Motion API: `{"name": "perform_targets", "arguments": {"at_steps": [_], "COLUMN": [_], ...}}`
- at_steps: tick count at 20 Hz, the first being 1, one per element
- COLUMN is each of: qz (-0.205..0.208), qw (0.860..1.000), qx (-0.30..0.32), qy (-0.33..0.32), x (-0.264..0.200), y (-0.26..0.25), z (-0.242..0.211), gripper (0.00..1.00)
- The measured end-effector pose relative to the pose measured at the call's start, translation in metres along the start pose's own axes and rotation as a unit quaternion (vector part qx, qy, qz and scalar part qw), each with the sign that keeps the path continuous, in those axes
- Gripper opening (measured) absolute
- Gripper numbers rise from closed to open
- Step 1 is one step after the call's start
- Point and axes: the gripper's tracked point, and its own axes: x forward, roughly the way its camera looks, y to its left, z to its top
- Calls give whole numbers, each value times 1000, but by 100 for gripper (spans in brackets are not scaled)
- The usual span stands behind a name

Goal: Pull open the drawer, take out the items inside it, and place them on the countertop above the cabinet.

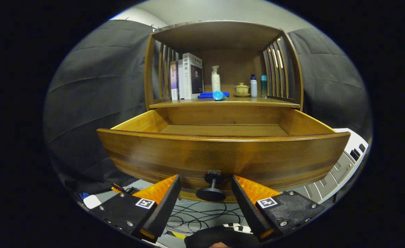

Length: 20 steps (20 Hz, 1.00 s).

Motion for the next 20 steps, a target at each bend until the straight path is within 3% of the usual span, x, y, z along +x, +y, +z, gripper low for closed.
{"name": "perform_targets", "arguments": {"at_steps": [4, 9, 20], "qz": [-26, -40, -48], "qw": [999, 999, 999], "qx": [28, -5, 10], "qy": [2, -7, -7], "x": [11, 14, 49], "y": [-8, -7, -10], "z": [6, 7, 23], "gripper": [92, 94, 95]}}
